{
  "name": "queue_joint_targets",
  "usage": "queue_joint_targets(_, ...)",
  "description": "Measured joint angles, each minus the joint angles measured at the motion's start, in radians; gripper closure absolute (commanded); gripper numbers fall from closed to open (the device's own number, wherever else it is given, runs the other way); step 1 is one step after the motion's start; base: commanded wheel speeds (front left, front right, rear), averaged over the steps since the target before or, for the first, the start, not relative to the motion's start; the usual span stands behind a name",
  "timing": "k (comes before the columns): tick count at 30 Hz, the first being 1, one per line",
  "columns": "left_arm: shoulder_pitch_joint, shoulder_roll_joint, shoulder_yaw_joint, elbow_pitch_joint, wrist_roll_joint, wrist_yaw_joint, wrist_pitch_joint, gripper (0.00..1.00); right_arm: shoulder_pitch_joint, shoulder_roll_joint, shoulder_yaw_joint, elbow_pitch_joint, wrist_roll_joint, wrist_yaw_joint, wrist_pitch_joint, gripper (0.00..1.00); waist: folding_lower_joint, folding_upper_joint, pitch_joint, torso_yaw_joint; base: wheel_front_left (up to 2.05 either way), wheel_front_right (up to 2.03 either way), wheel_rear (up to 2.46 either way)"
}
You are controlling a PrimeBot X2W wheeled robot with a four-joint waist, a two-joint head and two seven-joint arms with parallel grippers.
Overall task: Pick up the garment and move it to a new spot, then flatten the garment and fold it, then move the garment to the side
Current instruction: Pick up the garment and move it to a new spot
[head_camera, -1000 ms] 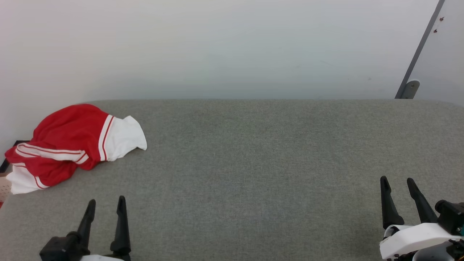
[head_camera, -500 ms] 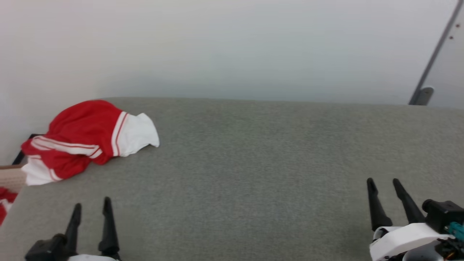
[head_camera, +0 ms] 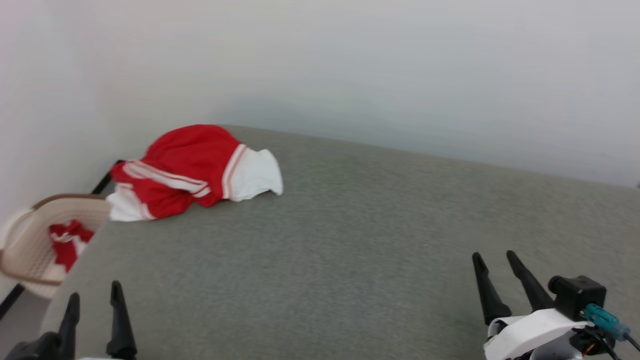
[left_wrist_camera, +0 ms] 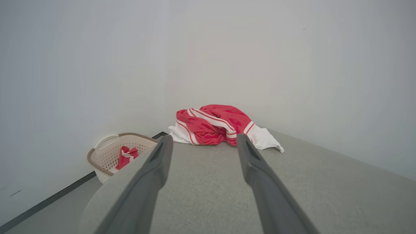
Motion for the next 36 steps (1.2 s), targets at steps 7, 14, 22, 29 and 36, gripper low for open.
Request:
queue_joint_targets(7, 0.02, 0.01, 0.008, -0.032, -0.015, 0.014, 0.03, 0.0, -0.008, 0.005, 0.031, 0.024, 0.012, 0.0, -0.011, 0.0, 0.0, 0.0, -0.017, 0.081, 0.0, 0.0, 0.0)
queue_joint_targets(14, -0.051, 0.047, -0.009, -0.048, -0.056, -0.023, 0.124, 0.0, -0.022, -0.005, 0.047, 0.03, 0.015, 0.0, -0.007, 0.0, 0.0, 0.0, -0.012, 0.111, 0.0, 0.0, 0.0)
queue_joint_targets(22, -0.259, 0.132, -0.018, -0.023, -0.125, -0.095, 0.28, 0.0, -0.059, -0.042, 0.056, -0.003, 0.007, 0.0, 0.018, 0.0, 0.0, 0.0, 0.042, 0.068, 0.0, 0.0, 0.0)
queue_joint_targets(29, -0.514, 0.205, -0.019, 0.09, -0.182, -0.147, 0.405, 0.0, -0.118, -0.08, 0.039, -0.073, -0.003, 0.0, 0.035, 0.0, 0.0, 0.0, 0.156, 0.018, 0.0, 0.0, 0.0)
queue_joint_targets(36, -0.758, 0.248, -0.051, 0.269, -0.189, -0.175, 0.505, 0.0, -0.167, -0.104, 0.019, -0.136, -0.005, 0.0, 0.044, 0.0, 0.0, 0.0, 0.293, -0.033, 0.0, 0.0, 0.0)
